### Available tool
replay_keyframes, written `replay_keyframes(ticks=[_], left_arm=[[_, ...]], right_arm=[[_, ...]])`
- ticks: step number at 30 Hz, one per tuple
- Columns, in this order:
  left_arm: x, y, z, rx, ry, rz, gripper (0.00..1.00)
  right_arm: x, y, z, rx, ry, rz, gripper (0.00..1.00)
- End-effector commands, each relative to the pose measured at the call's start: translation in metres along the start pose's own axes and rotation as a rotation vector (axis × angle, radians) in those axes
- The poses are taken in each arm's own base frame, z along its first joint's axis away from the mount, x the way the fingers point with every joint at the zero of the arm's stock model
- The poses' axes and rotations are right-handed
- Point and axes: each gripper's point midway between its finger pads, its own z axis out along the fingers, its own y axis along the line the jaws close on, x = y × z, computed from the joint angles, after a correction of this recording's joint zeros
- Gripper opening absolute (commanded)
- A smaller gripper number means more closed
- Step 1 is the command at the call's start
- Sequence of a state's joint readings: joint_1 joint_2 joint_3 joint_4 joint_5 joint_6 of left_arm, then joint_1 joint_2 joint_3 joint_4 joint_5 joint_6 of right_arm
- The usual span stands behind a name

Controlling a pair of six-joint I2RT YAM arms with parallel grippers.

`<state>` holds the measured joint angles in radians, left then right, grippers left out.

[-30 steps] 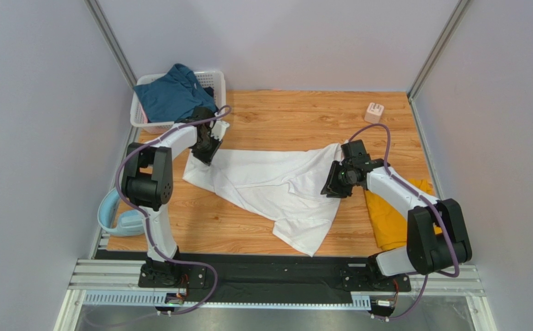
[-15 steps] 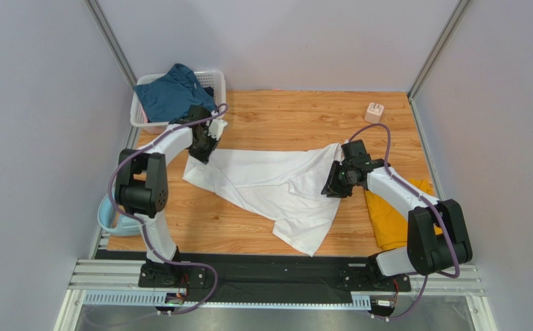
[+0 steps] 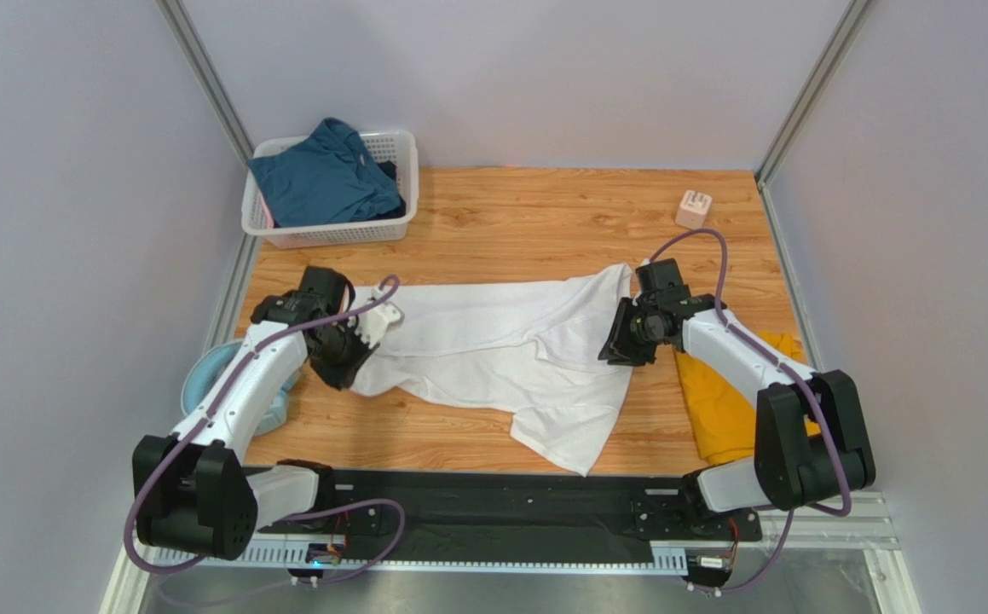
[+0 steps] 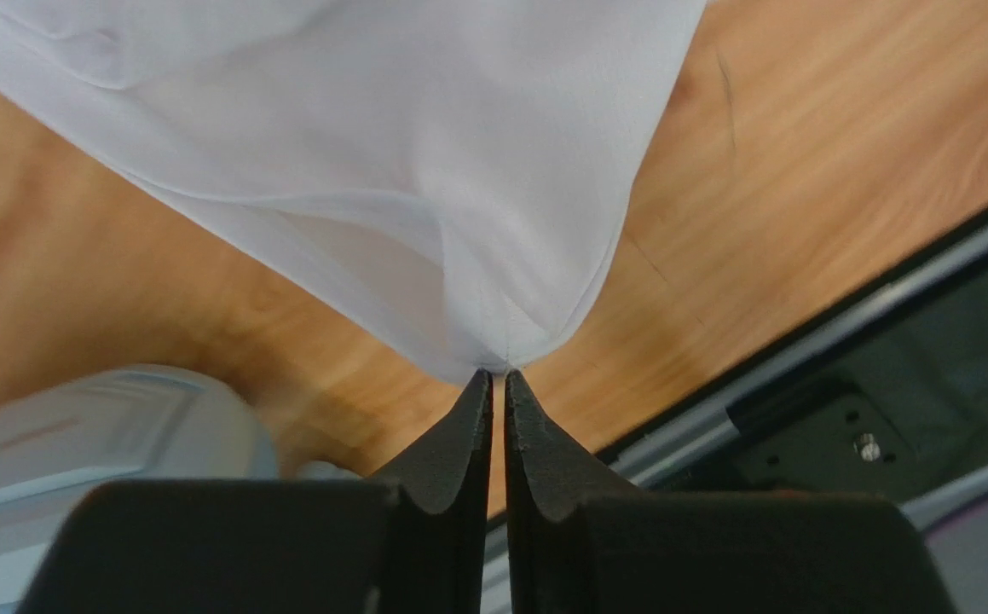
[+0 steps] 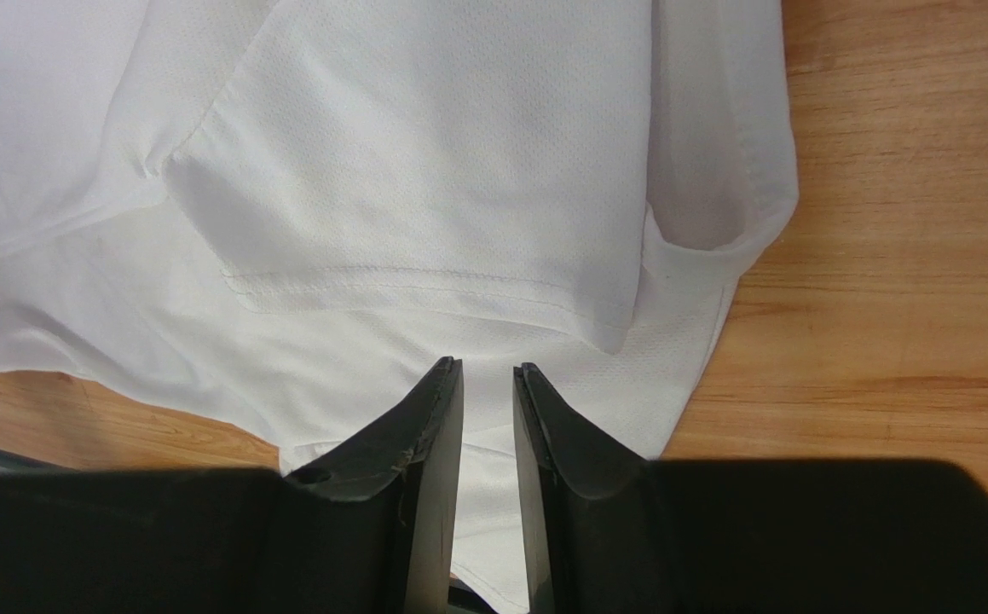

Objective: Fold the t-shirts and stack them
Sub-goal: Flatten out the tshirt

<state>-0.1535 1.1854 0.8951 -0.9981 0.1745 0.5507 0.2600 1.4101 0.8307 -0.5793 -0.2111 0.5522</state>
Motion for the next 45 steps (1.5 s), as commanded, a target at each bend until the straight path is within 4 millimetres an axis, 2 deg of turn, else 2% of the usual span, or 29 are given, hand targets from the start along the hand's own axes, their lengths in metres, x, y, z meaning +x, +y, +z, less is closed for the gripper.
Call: replay_keyframes(ticks=[1, 2, 4, 5, 7, 9, 10, 12, 15, 16, 18, 19, 24, 30, 37, 45], left_arm=[[0.042, -0.018, 0.009, 0.099, 0.15, 0.089, 0.27], [0.04, -0.01, 0.008, 0.068, 0.155, 0.085, 0.39], [0.03, 0.003, 0.008, 0.024, 0.14, 0.071, 0.47], [0.015, 0.014, 0.001, -0.01, 0.103, 0.063, 0.5], [-0.012, 0.034, -0.01, -0.072, 0.037, 0.037, 0.52], [-0.028, 0.046, -0.015, -0.098, -0.003, 0.015, 0.55], [-0.038, 0.048, -0.015, -0.086, -0.021, -0.008, 0.57], [-0.045, 0.046, -0.009, -0.052, -0.031, -0.038, 0.58], [-0.042, 0.043, 0.015, -0.003, 0.006, -0.099, 0.57], [-0.033, 0.04, 0.027, 0.014, 0.039, -0.108, 0.57], [-0.03, 0.043, 0.039, 0.005, 0.042, -0.109, 0.57], [-0.022, 0.04, 0.049, 0.018, 0.073, -0.116, 0.57], [-0.02, 0.043, 0.069, 0.027, 0.091, -0.142, 0.55], [-0.041, 0.06, 0.069, -0.003, 0.054, -0.152, 0.53], [-0.056, 0.066, 0.065, -0.035, -0.012, -0.175, 0.53], [-0.042, 0.065, 0.085, -0.045, 0.021, -0.205, 0.52]], right_arm=[[-0.006, 0.0, -0.002, -0.007, -0.019, -0.01, 0.29], [-0.007, 0.0, -0.003, -0.008, -0.021, -0.011, 0.3], [-0.008, 0.002, -0.004, -0.011, -0.025, -0.014, 0.33], [-0.008, 0.001, -0.005, -0.009, -0.024, -0.01, 0.33], [-0.008, 0.001, -0.007, -0.008, -0.029, -0.014, 0.34], [-0.006, -0.001, -0.007, -0.001, -0.028, -0.013, 0.34], [-0.006, -0.002, -0.007, -0.001, -0.03, -0.012, 0.34], [-0.005, -0.003, -0.007, 0.0, -0.026, -0.011, 0.34], [-0.006, -0.003, -0.007, -0.001, -0.026, -0.009, 0.34], [-0.006, -0.004, -0.007, 0.0, -0.025, -0.01, 0.34], [-0.006, -0.005, -0.007, 0.002, -0.025, -0.009, 0.34], [-0.006, -0.006, -0.006, 0.004, -0.023, -0.008, 0.34], [-0.006, -0.004, -0.007, -0.004, -0.02, -0.007, 0.33], [-0.004, -0.005, -0.005, -0.012, -0.016, 0.0, 0.33], [-0.001, -0.007, -0.002, -0.009, -0.008, -0.003, 0.33], [-0.003, -0.004, -0.003, -0.022, -0.013, -0.002, 0.33]])
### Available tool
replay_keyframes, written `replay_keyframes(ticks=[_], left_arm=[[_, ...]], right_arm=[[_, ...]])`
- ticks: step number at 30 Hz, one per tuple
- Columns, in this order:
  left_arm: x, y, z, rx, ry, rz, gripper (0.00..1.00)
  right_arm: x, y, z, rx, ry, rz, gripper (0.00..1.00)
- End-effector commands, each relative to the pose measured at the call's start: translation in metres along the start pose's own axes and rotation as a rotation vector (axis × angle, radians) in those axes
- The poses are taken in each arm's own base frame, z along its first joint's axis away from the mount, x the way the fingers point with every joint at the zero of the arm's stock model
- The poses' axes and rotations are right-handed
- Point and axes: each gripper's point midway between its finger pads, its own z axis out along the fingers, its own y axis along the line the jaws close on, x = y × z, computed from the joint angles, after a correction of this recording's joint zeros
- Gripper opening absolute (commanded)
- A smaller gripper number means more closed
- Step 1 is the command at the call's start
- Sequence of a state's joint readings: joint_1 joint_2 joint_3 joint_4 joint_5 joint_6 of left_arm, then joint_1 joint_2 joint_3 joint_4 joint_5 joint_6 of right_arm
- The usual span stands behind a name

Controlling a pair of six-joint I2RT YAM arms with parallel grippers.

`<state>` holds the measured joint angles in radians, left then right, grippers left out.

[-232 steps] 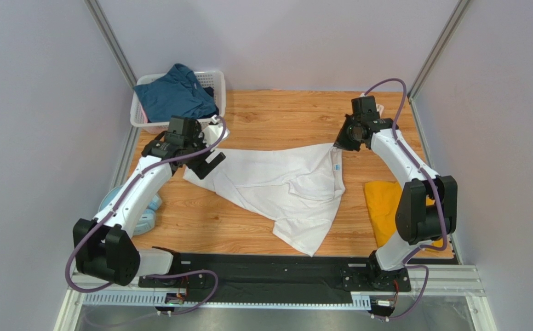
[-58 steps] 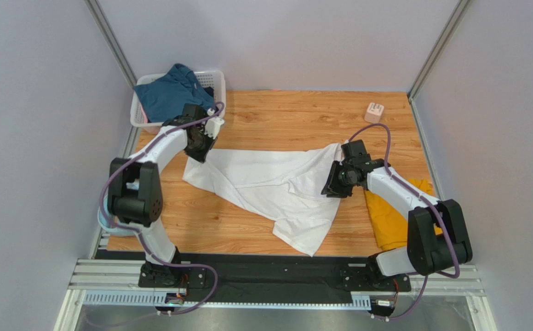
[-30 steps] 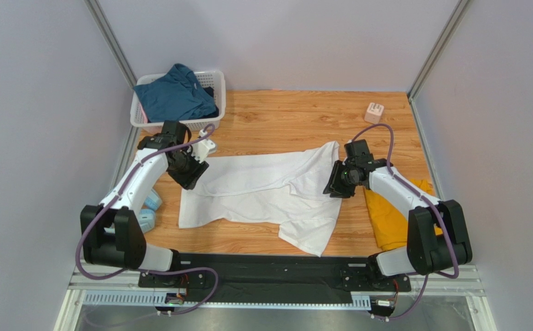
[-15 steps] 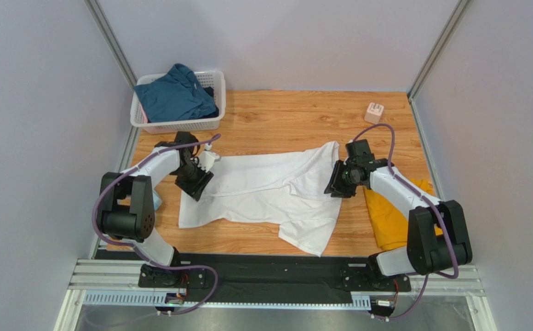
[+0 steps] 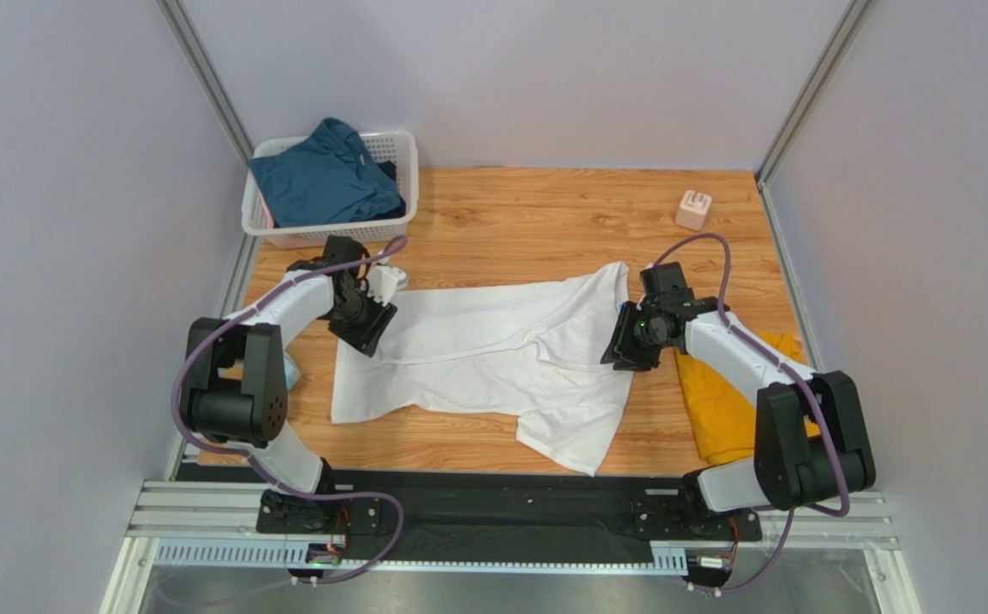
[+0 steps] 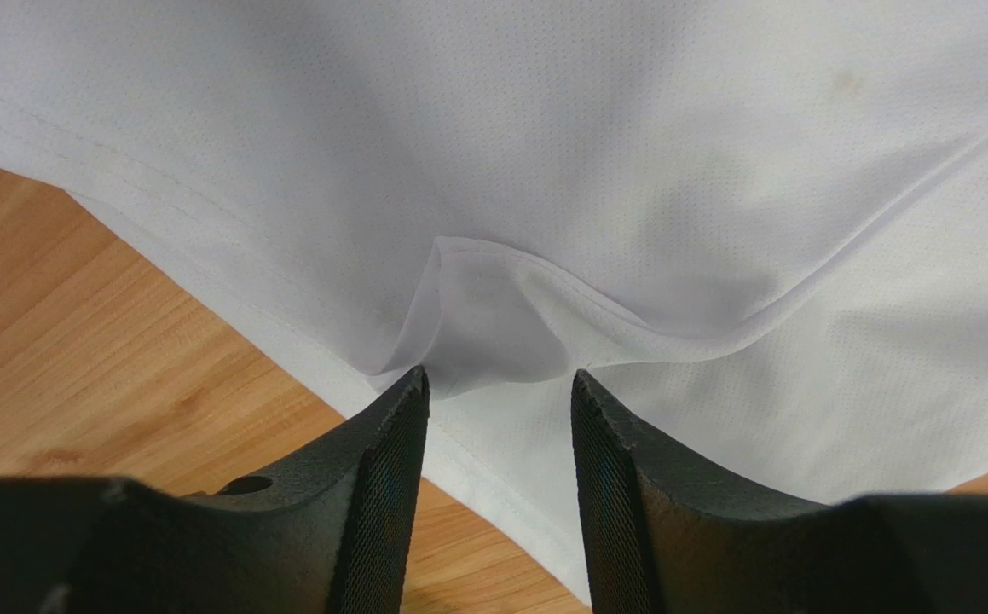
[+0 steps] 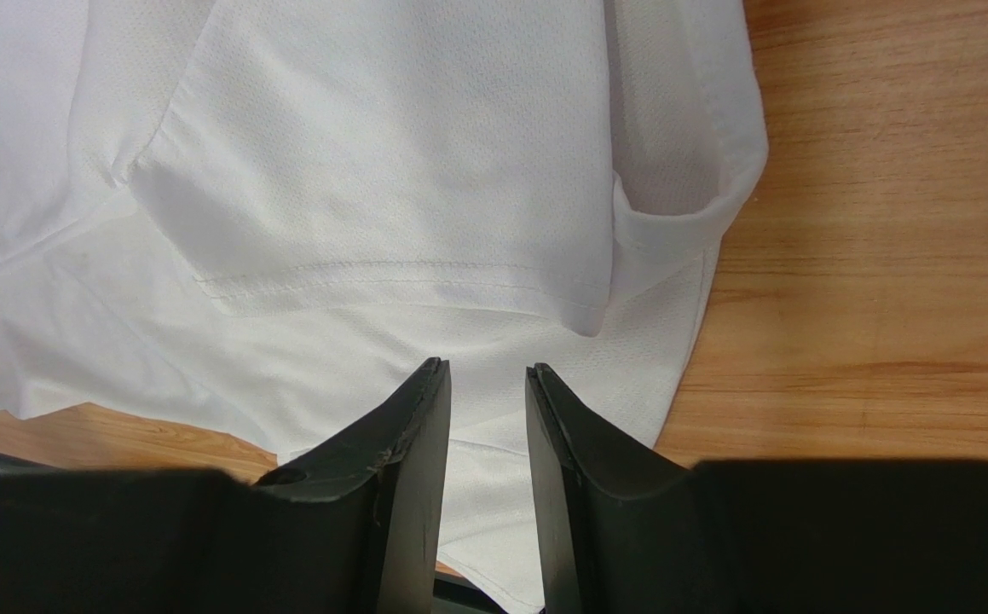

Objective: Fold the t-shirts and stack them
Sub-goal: Flatten out the tshirt

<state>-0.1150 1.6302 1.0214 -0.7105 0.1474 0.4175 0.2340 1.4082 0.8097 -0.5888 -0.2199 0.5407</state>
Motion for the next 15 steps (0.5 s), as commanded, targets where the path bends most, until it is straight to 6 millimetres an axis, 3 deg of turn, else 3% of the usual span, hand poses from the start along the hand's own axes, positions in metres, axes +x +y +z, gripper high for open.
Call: replay_keyframes(ticks=[1, 4, 5, 6, 9, 12, 13, 15], left_arm=[[-0.003, 0.007, 0.008, -0.027, -0.023, -0.031, 0.52], [-0.005, 0.009, 0.011, -0.035, -0.025, -0.039, 0.49], [-0.005, 0.009, 0.012, -0.036, -0.026, -0.041, 0.44], [-0.006, 0.008, 0.013, -0.029, -0.03, -0.04, 0.27], [-0.007, 0.007, 0.017, -0.017, -0.03, -0.053, 0.0], [-0.007, 0.006, 0.019, -0.009, -0.025, -0.057, 0.0], [-0.007, 0.007, 0.019, -0.013, -0.027, -0.057, 0.0], [-0.007, 0.007, 0.018, -0.018, -0.028, -0.055, 0.0]], right_arm=[[-0.007, 0.007, -0.004, -0.037, -0.031, -0.022, 0.33], [-0.005, 0.006, -0.004, -0.034, -0.027, -0.022, 0.33], [-0.004, 0.005, -0.003, -0.031, -0.027, -0.023, 0.33], [-0.004, 0.003, -0.003, -0.027, -0.024, -0.019, 0.33], [-0.002, 0.0, -0.001, -0.013, -0.021, -0.02, 0.33], [0.001, -0.008, 0.001, 0.025, -0.015, -0.014, 0.42], [0.002, -0.014, 0.001, 0.053, -0.019, -0.008, 0.53], [0.002, -0.022, 0.0, 0.093, -0.034, 0.002, 0.65]])
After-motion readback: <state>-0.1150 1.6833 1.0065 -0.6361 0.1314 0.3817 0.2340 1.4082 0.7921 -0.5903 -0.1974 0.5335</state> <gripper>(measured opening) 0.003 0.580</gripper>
